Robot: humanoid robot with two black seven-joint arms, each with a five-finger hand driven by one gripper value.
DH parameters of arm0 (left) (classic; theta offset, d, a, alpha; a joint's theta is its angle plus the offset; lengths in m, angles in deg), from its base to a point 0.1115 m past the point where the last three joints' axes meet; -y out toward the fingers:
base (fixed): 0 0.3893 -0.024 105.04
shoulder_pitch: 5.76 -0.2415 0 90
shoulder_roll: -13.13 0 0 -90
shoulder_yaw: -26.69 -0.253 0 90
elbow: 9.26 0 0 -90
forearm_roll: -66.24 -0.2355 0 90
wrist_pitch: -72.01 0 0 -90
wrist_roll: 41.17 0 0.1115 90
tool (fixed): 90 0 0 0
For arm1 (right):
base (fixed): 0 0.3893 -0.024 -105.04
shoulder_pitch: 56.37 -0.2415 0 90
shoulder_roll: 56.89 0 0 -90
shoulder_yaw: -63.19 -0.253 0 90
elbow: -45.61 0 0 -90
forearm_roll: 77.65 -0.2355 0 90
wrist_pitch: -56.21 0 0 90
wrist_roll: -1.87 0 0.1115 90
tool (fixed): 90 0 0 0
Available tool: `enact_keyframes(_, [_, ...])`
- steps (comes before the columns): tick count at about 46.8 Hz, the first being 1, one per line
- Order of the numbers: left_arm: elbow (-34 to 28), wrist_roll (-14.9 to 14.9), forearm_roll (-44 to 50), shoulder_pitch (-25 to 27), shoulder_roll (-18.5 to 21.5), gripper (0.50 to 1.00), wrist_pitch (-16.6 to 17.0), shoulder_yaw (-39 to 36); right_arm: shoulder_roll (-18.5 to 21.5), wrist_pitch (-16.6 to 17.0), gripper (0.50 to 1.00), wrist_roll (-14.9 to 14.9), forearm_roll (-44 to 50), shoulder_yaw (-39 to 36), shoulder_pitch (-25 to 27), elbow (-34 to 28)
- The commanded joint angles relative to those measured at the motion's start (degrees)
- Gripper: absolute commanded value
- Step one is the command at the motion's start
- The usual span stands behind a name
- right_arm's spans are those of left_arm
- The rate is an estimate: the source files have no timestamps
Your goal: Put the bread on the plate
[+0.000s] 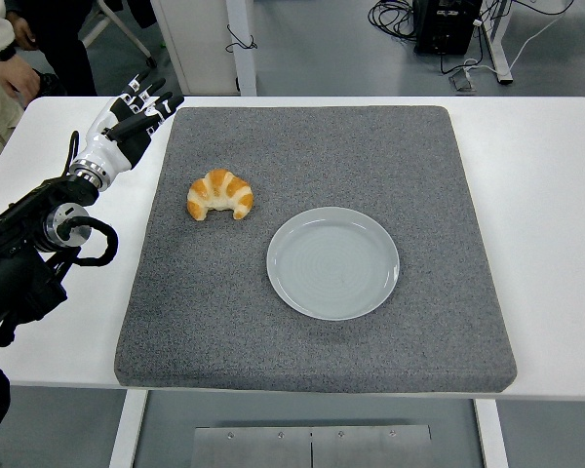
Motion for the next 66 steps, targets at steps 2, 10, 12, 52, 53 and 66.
enact_keyframes(2, [0.1,0.0,0.0,0.0,-0.1,0.977,0.0,0.0,0.0,0.0,1.000,0.0,0.0,0.0,0.0,0.0])
enact_keyframes(10, [0.1,-0.1,0.0,0.0,-0.2,0.977,0.0,0.0,0.0,0.0,1.000,0.0,0.0,0.0,0.0,0.0])
enact_keyframes(12, [0.1,-0.6,0.0,0.0,-0.2,0.977,0.0,0.0,0.0,0.0,1.000,0.0,0.0,0.0,0.0,0.0])
enact_keyframes(52, [-13.3,-0.7,3.0,-2.3,5.2,0.977,2.4,-0.7,0.0,0.0,1.000,0.0,0.0,0.0,0.0,0.0])
enact_keyframes(53, [-14.1,-0.7,2.8,-2.4,5.5,0.977,2.6,-0.7,0.0,0.0,1.000,0.0,0.0,0.0,0.0,0.0])
enact_keyframes(66, [-25.0,-0.8,-2.1,-4.1,11.2,0.977,6.0,-0.8,0.0,0.0,1.000,0.0,0.0,0.0,0.0,0.0])
